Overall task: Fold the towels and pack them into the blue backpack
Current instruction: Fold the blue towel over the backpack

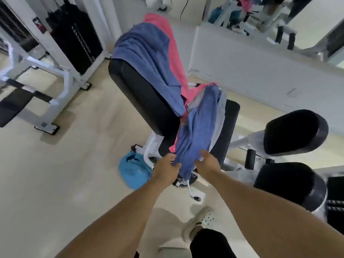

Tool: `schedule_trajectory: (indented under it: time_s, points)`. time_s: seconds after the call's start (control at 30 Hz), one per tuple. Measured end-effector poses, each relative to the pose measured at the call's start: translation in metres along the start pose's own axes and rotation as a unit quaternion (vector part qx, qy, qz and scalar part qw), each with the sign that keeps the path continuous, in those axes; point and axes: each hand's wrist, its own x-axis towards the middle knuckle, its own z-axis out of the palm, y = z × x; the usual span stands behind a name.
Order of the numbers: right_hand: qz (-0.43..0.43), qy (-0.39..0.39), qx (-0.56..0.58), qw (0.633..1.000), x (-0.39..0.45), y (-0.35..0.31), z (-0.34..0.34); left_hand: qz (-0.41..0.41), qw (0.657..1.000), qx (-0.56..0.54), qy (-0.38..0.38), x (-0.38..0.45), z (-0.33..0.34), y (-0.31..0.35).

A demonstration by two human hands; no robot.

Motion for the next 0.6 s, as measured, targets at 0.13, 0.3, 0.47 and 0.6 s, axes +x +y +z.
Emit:
schedule_trajectory:
  time_s: [0.13, 0.3, 0.47, 0.6]
  points:
    - [-0.041, 0.024, -0.023, 0.999, 0.05, 0.006, 0.001, 0.018, 0.999, -0.046, -0.006, 0.029, 0.039, -0.009]
    - [-0.115, 0.098, -0.064, 0.986, 0.11, 0.014, 0.032, 0.06, 0.996, -0.013, 0.064, 0.091, 0.068, -0.034]
    - [-0.139, 0.196, -0.085, 0.967, 0.169, 0.03, 0.06, 0.15, 0.976, 0.01, 0.155, 0.154, 0.086, -0.066]
    - [-0.179, 0.254, -0.057, 0.949, 0.193, 0.045, 0.079, 0.236, 0.952, 0.041, 0.192, 0.193, 0.1, -0.094]
